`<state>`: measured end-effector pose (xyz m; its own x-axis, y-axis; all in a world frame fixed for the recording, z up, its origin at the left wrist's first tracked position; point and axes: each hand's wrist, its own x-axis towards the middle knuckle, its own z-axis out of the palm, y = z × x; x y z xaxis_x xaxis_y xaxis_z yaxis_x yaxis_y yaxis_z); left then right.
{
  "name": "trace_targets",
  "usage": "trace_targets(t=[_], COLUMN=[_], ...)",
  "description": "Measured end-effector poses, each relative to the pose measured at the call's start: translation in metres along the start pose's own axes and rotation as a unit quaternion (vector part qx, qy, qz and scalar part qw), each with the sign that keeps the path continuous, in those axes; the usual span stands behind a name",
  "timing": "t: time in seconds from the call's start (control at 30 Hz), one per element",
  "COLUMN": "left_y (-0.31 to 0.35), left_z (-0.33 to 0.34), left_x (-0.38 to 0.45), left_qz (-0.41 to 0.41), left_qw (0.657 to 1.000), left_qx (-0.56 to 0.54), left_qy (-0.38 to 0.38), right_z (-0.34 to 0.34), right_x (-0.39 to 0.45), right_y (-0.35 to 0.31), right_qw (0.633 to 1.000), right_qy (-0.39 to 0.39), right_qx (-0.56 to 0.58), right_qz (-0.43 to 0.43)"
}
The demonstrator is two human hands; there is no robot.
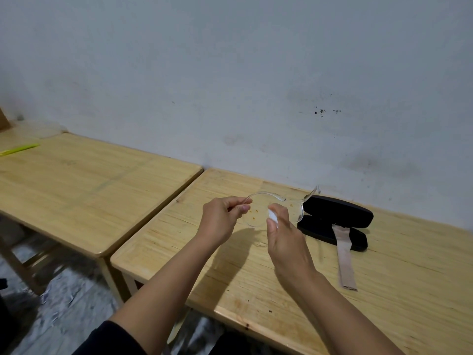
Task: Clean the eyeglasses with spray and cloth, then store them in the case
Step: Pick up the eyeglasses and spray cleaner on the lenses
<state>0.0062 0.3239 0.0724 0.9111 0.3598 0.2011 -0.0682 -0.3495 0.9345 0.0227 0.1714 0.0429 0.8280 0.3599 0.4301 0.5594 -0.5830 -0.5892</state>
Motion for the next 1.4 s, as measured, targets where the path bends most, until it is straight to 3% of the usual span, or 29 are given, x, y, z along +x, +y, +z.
trace_targets(t=[0.07,0.13,0.2,0.23,0.3,0.43,0.57,0.77,0.97,1.1,1.23,1.3,1.4], left_y=[0.0,-0.002,-0.003,-0.003,-0.002,0.003,0.009,0.02,0.029,0.032,0.032,0.035,0.042], left_z=[-0.003,-0.009,-0.015,-0.017,-0.018,-0.012,-0.008,-0.001,0.005,0.007,0.015,0.026,0.049], left_x=[0.002,0.004,0.006,0.007,0.007,0.006,0.005,0.003,0.001,0.001,0.001,0.0,-0.004], left_qz=[-0.005,-0.012,-0.016,-0.016,-0.015,-0.008,-0.004,0.005,0.013,0.013,0.013,0.015,0.029], left_qw=[1.0,1.0,0.999,0.998,0.998,0.997,0.996,0.995,0.996,0.997,0.997,0.996,0.995], left_qx=[-0.005,-0.02,-0.038,-0.048,-0.063,-0.082,-0.089,-0.096,-0.088,-0.078,-0.078,-0.08,-0.078], left_qy=[0.006,0.015,0.022,0.023,0.019,0.006,0.003,-0.001,-0.004,-0.001,-0.014,-0.03,-0.059], right_z=[-0.001,-0.006,-0.01,-0.013,-0.017,-0.024,-0.021,-0.007,-0.003,-0.018,-0.063,-0.091,-0.136], right_x=[-0.003,-0.003,-0.001,0.001,0.004,0.009,0.01,0.005,0.002,-0.008,-0.026,-0.038,-0.062], right_y=[0.002,0.006,0.011,0.013,0.016,0.014,0.012,0.0,-0.002,0.01,0.023,0.032,0.044], right_qw=[0.997,0.969,0.871,0.819,0.756,0.729,0.728,0.717,0.739,0.822,0.89,0.913,0.918], right_qy=[0.057,0.118,0.128,0.116,0.084,0.05,0.027,-0.069,-0.065,-0.005,0.113,0.167,0.236], right_qx=[0.042,0.191,0.409,0.488,0.575,0.624,0.624,0.626,0.599,0.489,0.356,0.28,0.227], right_qz=[-0.002,0.102,0.241,0.278,0.299,0.276,0.283,0.298,0.302,0.292,0.262,0.244,0.223])
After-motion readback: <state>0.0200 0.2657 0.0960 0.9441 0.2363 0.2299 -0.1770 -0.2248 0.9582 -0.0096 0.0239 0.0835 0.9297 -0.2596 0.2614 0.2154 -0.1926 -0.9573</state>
